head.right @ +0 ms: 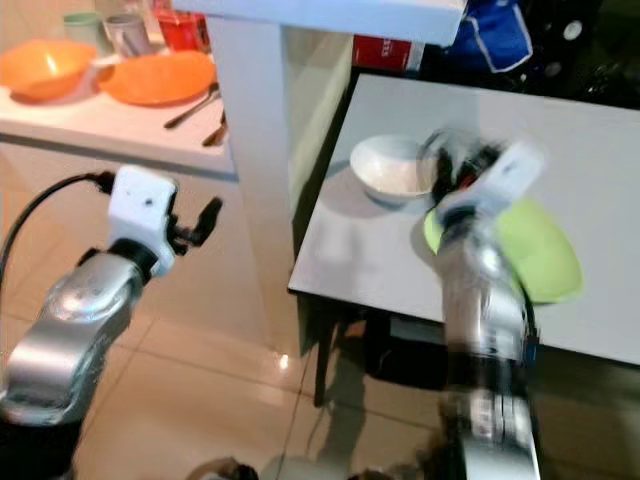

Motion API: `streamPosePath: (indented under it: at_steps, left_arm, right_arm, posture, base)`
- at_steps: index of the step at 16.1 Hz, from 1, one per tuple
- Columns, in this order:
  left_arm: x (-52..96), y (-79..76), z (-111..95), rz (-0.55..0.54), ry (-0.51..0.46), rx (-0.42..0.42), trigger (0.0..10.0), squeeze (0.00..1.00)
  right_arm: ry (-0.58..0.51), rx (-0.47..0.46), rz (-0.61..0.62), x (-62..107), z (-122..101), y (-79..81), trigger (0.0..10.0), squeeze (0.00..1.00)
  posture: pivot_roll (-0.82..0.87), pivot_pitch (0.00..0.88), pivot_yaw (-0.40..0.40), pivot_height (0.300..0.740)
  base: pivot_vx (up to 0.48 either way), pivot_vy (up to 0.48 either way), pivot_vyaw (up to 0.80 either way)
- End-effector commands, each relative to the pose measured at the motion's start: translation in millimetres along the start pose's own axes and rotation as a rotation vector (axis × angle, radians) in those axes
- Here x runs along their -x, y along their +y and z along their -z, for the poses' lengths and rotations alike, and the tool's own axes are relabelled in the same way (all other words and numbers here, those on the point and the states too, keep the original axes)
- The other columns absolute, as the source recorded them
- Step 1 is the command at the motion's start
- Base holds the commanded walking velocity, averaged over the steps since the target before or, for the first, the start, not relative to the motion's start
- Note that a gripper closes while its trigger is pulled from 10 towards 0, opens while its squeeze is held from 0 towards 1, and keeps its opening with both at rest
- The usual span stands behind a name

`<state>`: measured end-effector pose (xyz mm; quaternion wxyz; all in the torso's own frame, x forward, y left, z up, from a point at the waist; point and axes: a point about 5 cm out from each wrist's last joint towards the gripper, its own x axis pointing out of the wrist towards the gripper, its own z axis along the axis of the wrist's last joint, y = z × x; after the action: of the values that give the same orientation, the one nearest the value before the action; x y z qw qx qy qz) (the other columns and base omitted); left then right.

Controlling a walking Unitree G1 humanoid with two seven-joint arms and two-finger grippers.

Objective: Setting the table

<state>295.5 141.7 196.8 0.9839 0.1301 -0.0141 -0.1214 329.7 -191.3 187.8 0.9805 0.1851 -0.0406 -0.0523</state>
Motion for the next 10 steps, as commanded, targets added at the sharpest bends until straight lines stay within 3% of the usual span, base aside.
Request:
streamPosePath:
  at_steps: [1,2,5,7,10]
  left_arm:
    - [-4.1,-1.8,-1.4,-0.007,-0.012,-0.007,10.0,0.00]
    - [-10.1,-8.9,-6.0,0.004,-0.037,-0.001,10.0,0.00]
    - [-18.2,-14.8,-12.7,-0.006,-0.072,0.023,10.0,0.00]
    - [-15.2,-11.6,-5.1,-0.036,-0.048,0.022,10.0,0.00]
    - [-9.0,-10.9,6.8,-0.087,-0.011,0.002,10.0,0.00]
  right_arm:
    - [-0.022,0.048,-0.030,5.1,-9.5,11.2,10.0,0.00]
    - [0.025,0.102,-0.035,22.0,6.4,9.8,10.0,0.00]
    - [0.109,0.166,-0.073,48.0,20.3,18.6,10.0,0.00]
    - [0.122,0.195,-0.086,51.2,22.8,20.4,10.0,0.00]
    - [0.133,0.242,-0.073,42.3,29.2,19.9,10.0,0.00]
  posture:
    - [-0.07,0.000,0.048,0.740]
    - [-0.05,0.000,0.051,0.740]
    - [-0.04,0.000,0.021,0.740]
    - [-0.04,0.000,0.014,0.740]
    - [0.01,0.000,-0.036,0.740]
  base:
    - [0.000,0.000,0.00]
    - [0.000,0.000,0.00]
    - [0.000,0.180,0.00]
    - [0.000,0.379,0.00]
    - [0.000,0.404,0.00]
